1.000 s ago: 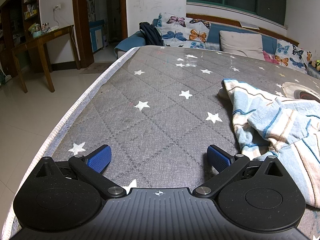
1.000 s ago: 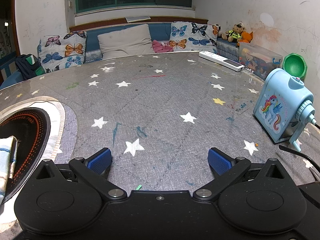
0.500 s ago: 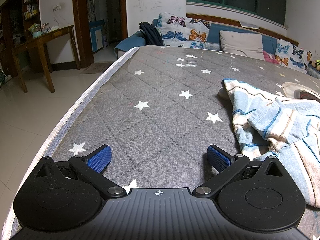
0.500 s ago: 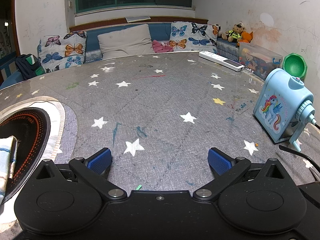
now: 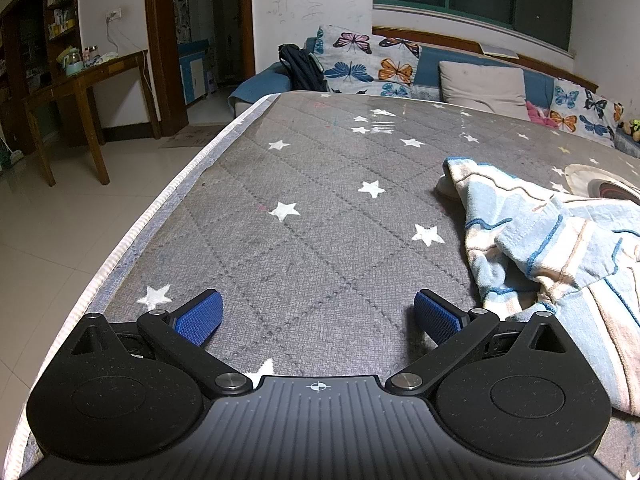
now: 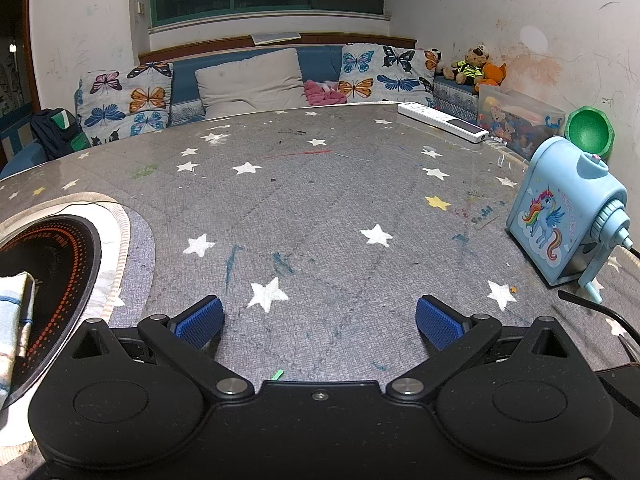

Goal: Fold clothes

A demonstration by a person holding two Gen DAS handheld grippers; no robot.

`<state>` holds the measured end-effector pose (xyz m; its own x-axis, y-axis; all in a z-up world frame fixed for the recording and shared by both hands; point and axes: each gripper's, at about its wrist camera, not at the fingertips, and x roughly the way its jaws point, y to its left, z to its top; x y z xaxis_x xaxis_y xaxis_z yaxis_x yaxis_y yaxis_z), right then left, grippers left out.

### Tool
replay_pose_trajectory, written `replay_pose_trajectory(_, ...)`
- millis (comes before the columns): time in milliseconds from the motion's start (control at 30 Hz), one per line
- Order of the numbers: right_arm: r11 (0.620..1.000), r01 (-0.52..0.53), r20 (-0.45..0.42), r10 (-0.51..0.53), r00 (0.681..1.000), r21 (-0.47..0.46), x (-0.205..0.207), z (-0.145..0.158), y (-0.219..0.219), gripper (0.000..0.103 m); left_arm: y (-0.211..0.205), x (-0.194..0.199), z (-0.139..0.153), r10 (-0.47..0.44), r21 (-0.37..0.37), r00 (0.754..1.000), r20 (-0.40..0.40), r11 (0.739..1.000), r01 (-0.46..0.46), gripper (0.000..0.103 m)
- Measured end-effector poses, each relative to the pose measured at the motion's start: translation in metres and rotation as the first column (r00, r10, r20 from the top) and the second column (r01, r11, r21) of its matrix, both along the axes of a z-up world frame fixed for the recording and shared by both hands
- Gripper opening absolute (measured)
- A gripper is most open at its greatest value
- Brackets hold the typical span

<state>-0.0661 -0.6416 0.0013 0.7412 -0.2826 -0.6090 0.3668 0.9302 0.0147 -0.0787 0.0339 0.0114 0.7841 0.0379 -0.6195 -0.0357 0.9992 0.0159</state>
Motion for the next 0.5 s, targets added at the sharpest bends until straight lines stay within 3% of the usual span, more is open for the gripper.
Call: replay_pose_trajectory(500,1.0,0.0,-0.001,0.0,1.0,-0.001,0.0002,-0.0002,0.0003,0.103,-0.0001,-0.0006,0.0002,0.0,0.0,1.0,0.0,1.0,0.0,0.103)
